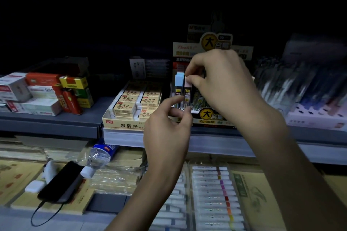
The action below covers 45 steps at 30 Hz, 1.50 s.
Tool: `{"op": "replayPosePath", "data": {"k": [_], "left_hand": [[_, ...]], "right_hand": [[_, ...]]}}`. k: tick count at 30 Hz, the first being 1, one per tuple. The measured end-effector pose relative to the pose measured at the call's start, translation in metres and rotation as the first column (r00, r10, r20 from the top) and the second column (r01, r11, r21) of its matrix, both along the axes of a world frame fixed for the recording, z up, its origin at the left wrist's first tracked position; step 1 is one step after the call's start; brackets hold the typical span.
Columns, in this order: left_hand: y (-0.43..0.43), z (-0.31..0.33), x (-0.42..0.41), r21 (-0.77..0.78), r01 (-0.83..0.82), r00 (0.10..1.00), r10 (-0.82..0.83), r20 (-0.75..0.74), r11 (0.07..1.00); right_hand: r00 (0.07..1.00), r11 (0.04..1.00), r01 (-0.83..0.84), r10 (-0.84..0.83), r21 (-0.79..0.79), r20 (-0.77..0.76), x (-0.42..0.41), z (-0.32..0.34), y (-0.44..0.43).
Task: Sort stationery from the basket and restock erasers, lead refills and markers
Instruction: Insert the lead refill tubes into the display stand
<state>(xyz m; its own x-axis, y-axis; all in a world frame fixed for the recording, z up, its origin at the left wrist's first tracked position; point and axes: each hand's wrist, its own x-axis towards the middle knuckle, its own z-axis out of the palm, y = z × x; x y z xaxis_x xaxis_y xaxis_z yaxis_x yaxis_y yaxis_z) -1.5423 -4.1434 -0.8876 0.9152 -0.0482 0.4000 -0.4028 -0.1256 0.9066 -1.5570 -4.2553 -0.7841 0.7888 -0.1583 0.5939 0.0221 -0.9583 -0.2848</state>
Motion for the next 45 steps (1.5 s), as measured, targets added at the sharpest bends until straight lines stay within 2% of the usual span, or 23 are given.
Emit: {"op": "replayPosePath", "data": {"k": [9,15,23,45], "left_hand": [[-0.001,0.001,-0.002,-0.011,0.0,1.0,0.0,-0.004,1.0],[-0.002,0.002,-0.004,-0.01,0.001,1.0,-0.001,0.004,1.0],[-0.007,0.001,-0.005,-0.003,0.017,1.0,-0.017,0.008,1.0],[-0.008,0.003,-0.009,0.021,0.017,1.0,-0.017,-0.001,1.0]], "right_hand": [[1.0,1.0,0.006,-0.006,-0.003,0.023,0.0,-0.002,0.0],[0.996,0.995,-0.018,0.01,0.095,0.085,-0.017,0.011,-0.014],[1.0,0.994,0.011,-0.01,0.112,-0.012,-0.031,0.008,-0.036],[0.997,1.0,-0.012,0.01,0.024,0.079,-0.01,-0.012,-0.02]]}}
